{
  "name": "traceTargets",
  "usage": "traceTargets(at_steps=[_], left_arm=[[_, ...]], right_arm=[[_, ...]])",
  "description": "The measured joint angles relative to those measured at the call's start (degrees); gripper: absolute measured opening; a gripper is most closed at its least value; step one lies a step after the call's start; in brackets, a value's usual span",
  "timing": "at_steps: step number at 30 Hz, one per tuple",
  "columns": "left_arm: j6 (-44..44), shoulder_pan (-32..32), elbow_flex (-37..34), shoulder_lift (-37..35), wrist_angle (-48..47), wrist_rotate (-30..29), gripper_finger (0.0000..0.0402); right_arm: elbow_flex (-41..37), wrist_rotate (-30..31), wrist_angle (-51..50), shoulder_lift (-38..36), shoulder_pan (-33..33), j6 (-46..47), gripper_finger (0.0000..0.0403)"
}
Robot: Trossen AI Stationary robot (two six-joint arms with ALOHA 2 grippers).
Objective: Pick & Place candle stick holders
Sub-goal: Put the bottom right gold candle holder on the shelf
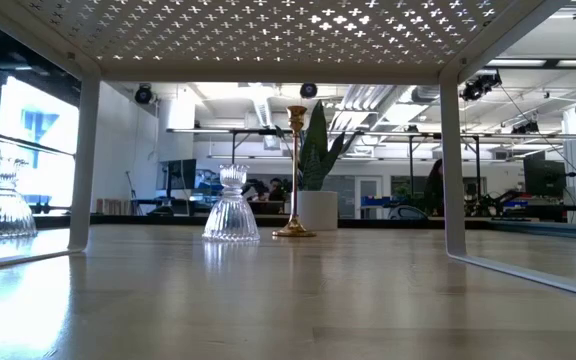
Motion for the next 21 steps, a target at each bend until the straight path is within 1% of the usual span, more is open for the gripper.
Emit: traceTargets(at_steps=[4, 11, 15, 18, 21], left_arm=[[0.0, 0.0, 0.1, 0.6, 0.0, 2.1, 0.0038], [-0.1, 0.0, 0.3, 1.4, 1.2, 2.1, 0.0127], [-0.5, 0.0, 0.3, 1.3, 7.1, 2.3, 0.0169], [-0.1, 0.0, 1.1, 1.4, 8.7, 3.3, 0.0186], [0.0, 0.0, 4.7, 2.8, 7.6, 3.6, 0.0190]], right_arm=[[0.0, -0.6, 0.0, 0.0, 0.0, 0.1, 0.0000], [0.0, -0.2, -0.5, 0.0, 0.0, 1.4, 0.0000], [0.0, 0.3, -0.5, 0.0, 0.0, 1.5, 0.0000], [0.0, 2.9, -0.4, 0.0, 0.0, 3.1, 0.0000], [0.0, 6.4, -0.3, 0.4, 0.0, 4.9, 0.0000]])
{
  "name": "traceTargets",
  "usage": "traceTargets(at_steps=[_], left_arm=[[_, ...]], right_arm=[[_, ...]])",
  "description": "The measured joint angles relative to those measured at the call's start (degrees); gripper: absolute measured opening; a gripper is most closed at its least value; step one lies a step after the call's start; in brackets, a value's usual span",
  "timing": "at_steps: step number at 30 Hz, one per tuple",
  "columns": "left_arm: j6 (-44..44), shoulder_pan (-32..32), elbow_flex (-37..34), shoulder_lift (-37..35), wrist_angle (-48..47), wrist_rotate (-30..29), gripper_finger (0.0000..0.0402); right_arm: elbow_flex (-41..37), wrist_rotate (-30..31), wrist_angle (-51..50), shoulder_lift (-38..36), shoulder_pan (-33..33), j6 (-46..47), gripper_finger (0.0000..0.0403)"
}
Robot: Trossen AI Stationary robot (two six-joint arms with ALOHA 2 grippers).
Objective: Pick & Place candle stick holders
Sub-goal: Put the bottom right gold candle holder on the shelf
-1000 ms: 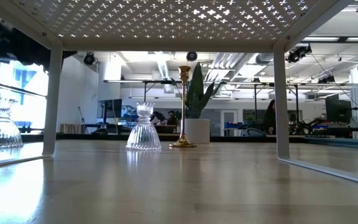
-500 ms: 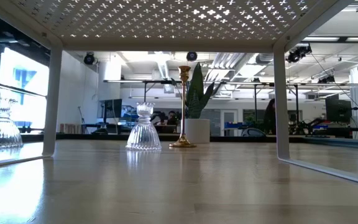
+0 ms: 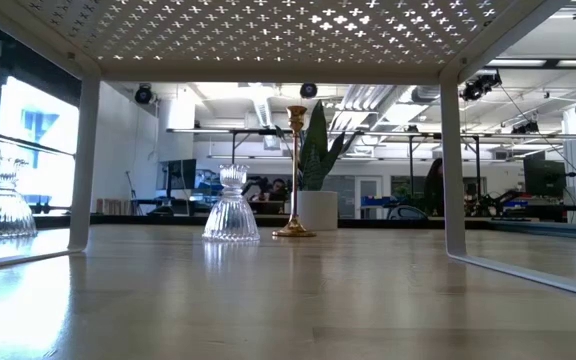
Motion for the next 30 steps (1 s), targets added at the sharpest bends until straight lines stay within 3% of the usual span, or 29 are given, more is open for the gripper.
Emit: traceTargets(at_steps=[7, 13, 17, 26, 30], left_arm=[[5.3, 0.0, 11.7, 12.6, -1.7, 0.0, 0.0191], [12.4, 0.0, 29.0, 32.0, -7.6, -3.1, 0.0191], [16.7, 0.0, 45.3, 45.7, -17.5, -6.3, 0.0191], [19.9, -2.6, 91.1, 71.4, -55.7, -18.3, 0.0191], [20.6, -5.2, 109.9, 82.0, -65.6, -19.6, 0.0191]], right_arm=[[0.0, 6.0, 0.9, 2.7, 0.0, 3.1, 0.0000], [0.0, 5.3, 3.3, 5.2, 0.0, 4.5, 0.0000], [0.0, 5.4, 4.4, 6.3, 0.0, 4.7, 0.0000], [0.0, 5.1, 4.1, 6.7, 0.0, 5.6, 0.0000], [0.0, 5.1, 3.5, 6.7, 0.0, 6.1, 0.0000]])
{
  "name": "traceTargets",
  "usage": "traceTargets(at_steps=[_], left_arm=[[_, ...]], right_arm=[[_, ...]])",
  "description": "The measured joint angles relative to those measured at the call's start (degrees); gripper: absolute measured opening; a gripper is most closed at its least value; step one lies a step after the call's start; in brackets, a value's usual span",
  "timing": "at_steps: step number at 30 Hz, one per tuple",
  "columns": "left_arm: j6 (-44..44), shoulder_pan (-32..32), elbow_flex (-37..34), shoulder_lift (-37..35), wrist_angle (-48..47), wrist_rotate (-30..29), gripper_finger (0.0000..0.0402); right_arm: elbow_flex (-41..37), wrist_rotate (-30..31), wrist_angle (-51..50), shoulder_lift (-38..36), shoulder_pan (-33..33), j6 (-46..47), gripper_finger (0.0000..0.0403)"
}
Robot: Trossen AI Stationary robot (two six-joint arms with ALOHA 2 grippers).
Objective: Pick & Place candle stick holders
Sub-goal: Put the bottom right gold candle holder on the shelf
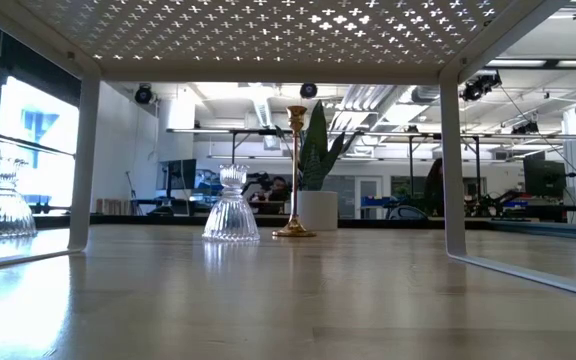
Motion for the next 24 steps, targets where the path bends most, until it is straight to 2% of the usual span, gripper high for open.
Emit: traceTargets(at_steps=[3, 4, 7, 11, 16, 19, 24], left_arm=[[-1.2, -1.1, 11.2, 6.8, -7.5, -1.7, 0.0191], [-1.8, -1.4, 12.4, 8.4, -9.4, -3.1, 0.0191], [-1.1, -1.2, 8.4, 8.9, -8.8, -8.6, 0.0191], [-3.0, -0.1, 7.7, 10.5, -10.8, -12.2, 0.0191], [-4.0, -0.1, 7.8, 12.0, -10.3, -11.5, 0.0191], [-4.7, -0.1, 8.1, 11.8, -8.6, -8.1, 0.0191], [-7.8, -0.1, 8.1, 11.9, -10.8, -3.4, 0.0191]], right_arm=[[0.0, 0.0, 0.1, 0.2, 0.0, 0.6, 0.0000], [0.0, 0.2, 0.3, 0.4, 0.0, 0.9, 0.0000], [0.0, 0.2, 1.1, 1.3, -0.4, 0.9, 0.0000], [0.0, -1.8, 4.6, 3.9, -2.4, -0.7, 0.0000], [0.0, -5.6, 7.1, 7.4, -7.0, -0.9, 0.0000], [0.0, -9.2, 8.9, 9.2, -9.9, -1.0, 0.0000], [0.0, -16.4, 11.9, 12.2, -14.0, -1.1, 0.0000]])
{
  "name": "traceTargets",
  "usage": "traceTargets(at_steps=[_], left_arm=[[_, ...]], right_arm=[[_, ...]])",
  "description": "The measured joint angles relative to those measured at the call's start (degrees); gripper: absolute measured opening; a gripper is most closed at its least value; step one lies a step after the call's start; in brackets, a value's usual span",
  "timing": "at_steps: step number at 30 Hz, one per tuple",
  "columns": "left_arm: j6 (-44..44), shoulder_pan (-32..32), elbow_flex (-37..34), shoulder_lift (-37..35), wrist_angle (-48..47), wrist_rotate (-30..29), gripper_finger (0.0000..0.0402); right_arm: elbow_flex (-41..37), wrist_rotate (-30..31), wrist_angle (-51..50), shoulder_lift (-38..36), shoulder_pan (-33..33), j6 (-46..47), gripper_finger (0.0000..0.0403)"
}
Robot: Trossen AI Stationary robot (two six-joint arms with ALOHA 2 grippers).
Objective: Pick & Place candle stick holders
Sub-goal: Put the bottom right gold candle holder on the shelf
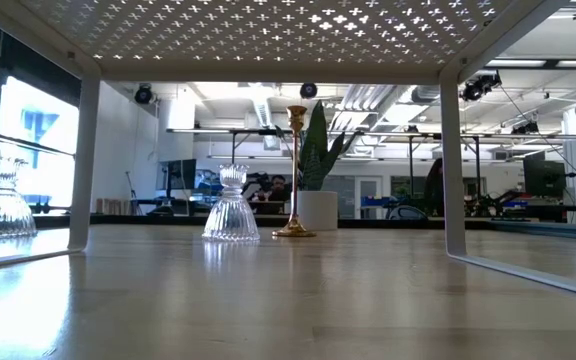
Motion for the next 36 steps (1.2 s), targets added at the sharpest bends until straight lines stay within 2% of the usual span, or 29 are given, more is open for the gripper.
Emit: traceTargets(at_steps=[9, 17, 20, 25, 36], left_arm=[[-10.0, 0.0, -0.1, 3.0, -6.3, 1.9, 0.0191], [-18.8, 0.6, -0.1, 5.6, -7.0, -2.2, 0.0191], [-20.3, 1.3, 0.0, 6.4, -7.4, 1.0, 0.0191], [-22.2, 2.4, -0.1, 7.7, -9.2, 0.6, 0.0191], [-24.8, 4.7, -0.1, 9.6, -11.3, 6.5, 0.0191]], right_arm=[[0.0, -6.6, 1.7, 1.4, -3.2, -0.5, 0.0000], [0.0, -8.0, 1.7, 1.4, -3.2, -0.9, 0.0000], [0.0, -8.7, 1.5, 1.4, -3.1, -1.0, 0.0000], [0.0, -9.0, 1.2, 1.4, -3.1, -1.0, 0.0000], [0.0, -9.3, 0.2, 1.4, -3.1, -0.9, 0.0000]])
